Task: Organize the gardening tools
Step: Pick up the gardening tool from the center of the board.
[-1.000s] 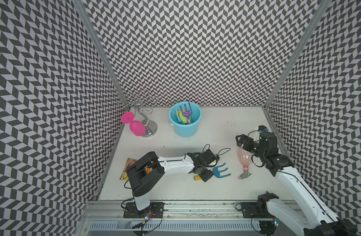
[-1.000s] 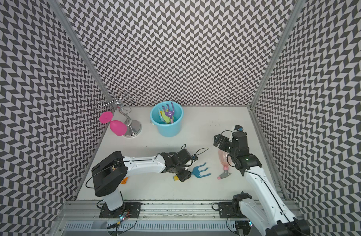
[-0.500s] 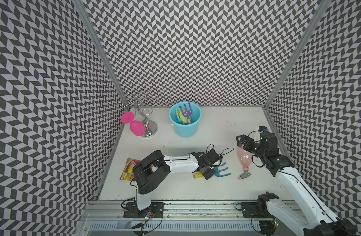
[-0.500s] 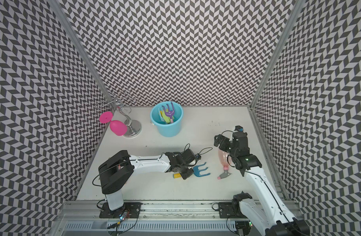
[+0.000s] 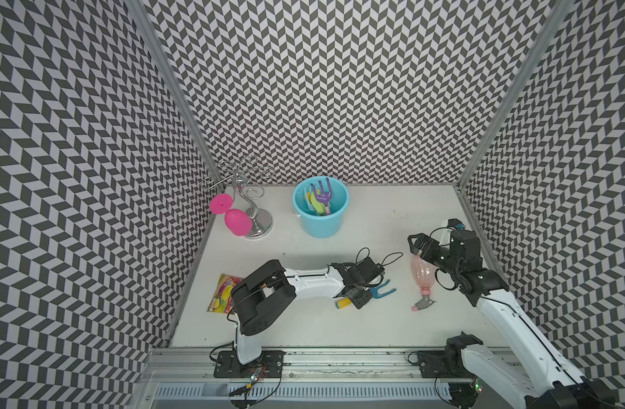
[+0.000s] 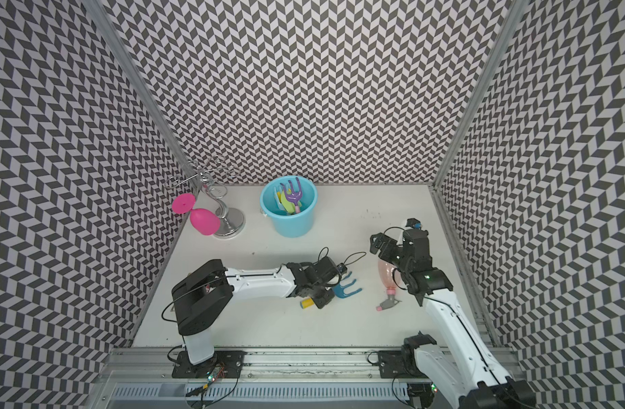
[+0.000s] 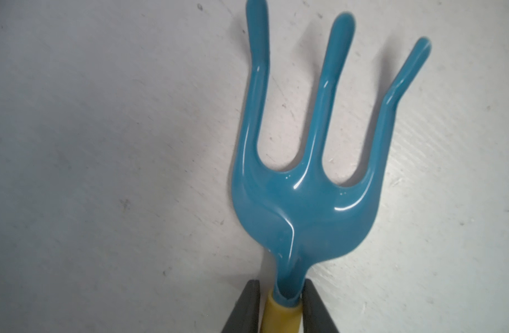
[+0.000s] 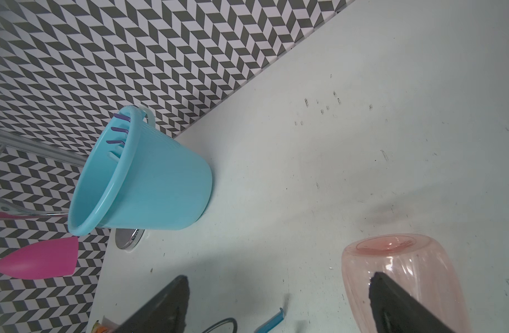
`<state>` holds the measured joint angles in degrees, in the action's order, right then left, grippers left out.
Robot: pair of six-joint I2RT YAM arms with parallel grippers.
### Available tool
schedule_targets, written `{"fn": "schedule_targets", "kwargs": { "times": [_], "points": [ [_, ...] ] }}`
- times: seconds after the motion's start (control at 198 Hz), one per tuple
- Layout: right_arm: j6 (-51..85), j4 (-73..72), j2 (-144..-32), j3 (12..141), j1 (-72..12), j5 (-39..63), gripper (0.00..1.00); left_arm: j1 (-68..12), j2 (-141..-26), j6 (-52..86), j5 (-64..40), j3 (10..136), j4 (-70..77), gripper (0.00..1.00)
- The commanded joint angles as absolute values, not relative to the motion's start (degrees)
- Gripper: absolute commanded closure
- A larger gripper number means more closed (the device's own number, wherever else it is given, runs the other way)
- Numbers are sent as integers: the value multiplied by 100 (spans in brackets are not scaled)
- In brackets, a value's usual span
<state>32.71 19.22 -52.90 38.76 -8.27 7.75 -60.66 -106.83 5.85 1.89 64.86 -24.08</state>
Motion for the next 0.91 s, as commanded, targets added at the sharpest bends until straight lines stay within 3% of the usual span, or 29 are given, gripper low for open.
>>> {"fn": "schedule_targets", "kwargs": {
  "times": [0.0, 0.197, 0.557, 0.8, 0.906],
  "points": [
    [3349, 1621, -5172, 3879, -760, 726, 2, -5991, -10721, 655, 322, 6643, -2460, 76],
    [3370, 1633, -5082, 3906, -708, 728, 2, -5739, -10474, 786, 240, 6803, -2479, 84],
    [3466, 1516, -5040, 4076, -611, 1098, 3, -5224, -9819, 990, 108, 7134, -2536, 88],
    [3400, 969, -5435, 4303, -633, 2498, 7, -4888, -9336, 1085, 149, 7542, -2413, 87],
    [3223, 1088, -5690, 4629, -799, 2650, 8, -4645, -9267, 1084, 118, 7816, -2451, 87]
  ]
}}
